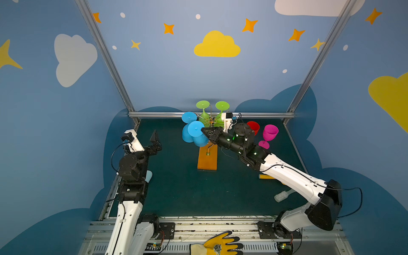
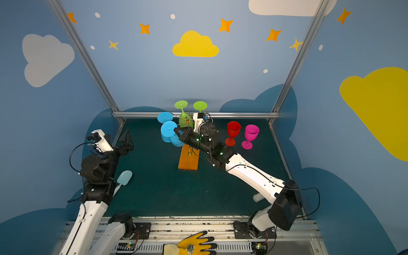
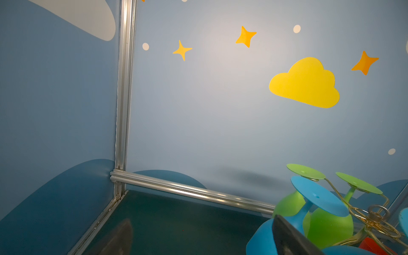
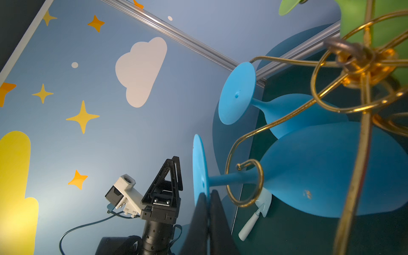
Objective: Take the wine glass off the wine glass rack
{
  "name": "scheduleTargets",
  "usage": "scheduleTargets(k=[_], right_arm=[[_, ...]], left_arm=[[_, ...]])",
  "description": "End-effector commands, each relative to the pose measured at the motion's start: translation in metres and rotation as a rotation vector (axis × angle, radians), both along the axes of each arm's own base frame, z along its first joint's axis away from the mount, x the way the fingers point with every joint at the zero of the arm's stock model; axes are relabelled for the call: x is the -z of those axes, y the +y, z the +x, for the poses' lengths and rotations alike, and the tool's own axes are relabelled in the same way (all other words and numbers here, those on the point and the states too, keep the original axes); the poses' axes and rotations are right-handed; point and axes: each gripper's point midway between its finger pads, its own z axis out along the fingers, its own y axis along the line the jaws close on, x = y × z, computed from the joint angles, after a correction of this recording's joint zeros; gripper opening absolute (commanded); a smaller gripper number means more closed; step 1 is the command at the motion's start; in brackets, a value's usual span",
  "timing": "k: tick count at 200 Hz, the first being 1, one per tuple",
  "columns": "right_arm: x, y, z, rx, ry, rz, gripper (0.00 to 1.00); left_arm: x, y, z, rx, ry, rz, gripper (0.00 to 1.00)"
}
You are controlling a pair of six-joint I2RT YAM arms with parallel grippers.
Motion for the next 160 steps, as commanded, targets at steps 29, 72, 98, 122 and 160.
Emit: scheduleTargets(k=[29, 72, 98, 122, 160], right_arm=[[-0.025, 0.0, -0.002, 0.005, -0.062, 0.039, 0.0], [-0.027, 0.005, 0.003, 0.006, -0.071, 0.037, 0.0], [-0.027, 0.007, 0.007, 0.014, -0.079, 0.033, 0.0], [-0.029, 0.007, 0.01, 0.021, -0.088, 0.028, 0.0], [-0.03, 0.002, 0.016, 0.049, -0.094, 0.022, 0.0]], left_arm=[[0.0, 0.002, -0.002, -0.011, 0.001, 0.01, 0.97], [0.0, 0.002, -0.002, -0.012, 0.001, 0.01, 0.97], [0.0, 0.002, -0.002, -0.011, 0.001, 0.01, 0.97], [0.0, 0.002, -0.003, -0.013, -0.001, 0.01, 0.97], [-0.001, 0.002, -0.003, -0.014, -0.002, 0.01, 0.97]])
